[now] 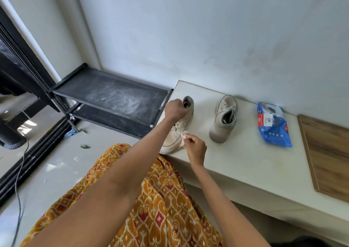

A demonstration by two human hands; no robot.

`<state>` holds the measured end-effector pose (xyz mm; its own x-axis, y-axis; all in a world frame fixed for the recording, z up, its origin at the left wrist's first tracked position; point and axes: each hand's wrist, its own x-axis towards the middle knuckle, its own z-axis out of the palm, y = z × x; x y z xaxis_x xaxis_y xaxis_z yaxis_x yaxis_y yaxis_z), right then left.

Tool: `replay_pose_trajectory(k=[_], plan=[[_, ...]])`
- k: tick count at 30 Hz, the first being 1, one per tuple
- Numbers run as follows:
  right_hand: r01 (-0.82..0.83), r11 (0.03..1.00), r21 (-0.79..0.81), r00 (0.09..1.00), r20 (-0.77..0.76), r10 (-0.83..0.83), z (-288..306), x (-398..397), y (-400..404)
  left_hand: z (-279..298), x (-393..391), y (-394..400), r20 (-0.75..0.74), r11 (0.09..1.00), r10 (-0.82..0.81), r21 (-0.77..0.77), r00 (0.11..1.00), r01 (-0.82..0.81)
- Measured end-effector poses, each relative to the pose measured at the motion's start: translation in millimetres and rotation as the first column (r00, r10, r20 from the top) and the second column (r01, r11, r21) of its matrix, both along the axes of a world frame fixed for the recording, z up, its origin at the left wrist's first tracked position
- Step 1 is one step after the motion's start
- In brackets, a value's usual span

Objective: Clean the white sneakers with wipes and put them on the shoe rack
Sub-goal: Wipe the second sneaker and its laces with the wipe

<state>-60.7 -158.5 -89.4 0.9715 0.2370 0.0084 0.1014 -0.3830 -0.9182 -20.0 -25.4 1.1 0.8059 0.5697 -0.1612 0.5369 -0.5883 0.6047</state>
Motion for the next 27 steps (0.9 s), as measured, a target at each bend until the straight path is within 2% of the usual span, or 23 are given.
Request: replay_pose_trajectory(k=[2, 4, 6, 9, 11, 12, 13, 15, 17, 22, 27], plan=[[0.127, 0.981, 0.149, 0.989, -0.101, -0.112, 17, 20, 0, 8, -3, 5, 0.024, 0.997, 0.033, -0.073, 0.999, -0.032], [0.248, 0.909, 0.334, 0.964, -0.173, -0.200, 38, 47, 0, 10, -5, 18, 0.064, 0.975, 0.078, -0.213, 0.995, -0.063], [0.261, 0.876, 0.405, 0.963, -0.175, -0.206, 56, 74, 3, 7, -9, 30, 0.084, 0.923, 0.102, -0.380, 0.991, -0.063], [0.182, 0.898, 0.401, 0.972, -0.212, -0.102, 75, 102, 17, 0, -17, 36, 0.099, 0.896, 0.108, -0.440, 0.989, -0.054], [0.046, 0.960, 0.275, 0.981, -0.195, 0.009, 79, 113, 27, -6, -23, 35, 0.118, 0.892, 0.133, -0.447, 0.984, -0.067], [-0.069, 0.990, 0.121, 0.985, -0.147, 0.087, 78, 116, 32, -9, -25, 37, 0.131, 0.888, 0.150, -0.453, 0.980, -0.076], [-0.193, 0.979, -0.063, 0.977, -0.107, 0.186, 78, 115, 36, -12, -27, 38, 0.142, 0.884, 0.165, -0.460, 0.976, -0.083], [-0.363, 0.870, -0.334, 0.926, -0.027, 0.376, 75, 107, 46, -19, -33, 44, 0.159, 0.879, 0.188, -0.467, 0.969, -0.094], [-0.406, 0.782, -0.473, 0.869, 0.066, 0.491, 72, 98, 55, -26, -37, 47, 0.174, 0.870, 0.214, -0.482, 0.961, -0.106], [-0.268, 0.701, -0.661, 0.814, 0.235, 0.532, 76, 90, 46, -32, -38, 40, 0.206, 0.831, 0.309, -0.534, 0.928, -0.158], [-0.288, 0.737, -0.611, 0.760, 0.322, 0.565, 82, 68, 2, -33, -37, 31, 0.199, 0.799, 0.398, -0.554, 0.896, -0.232]])
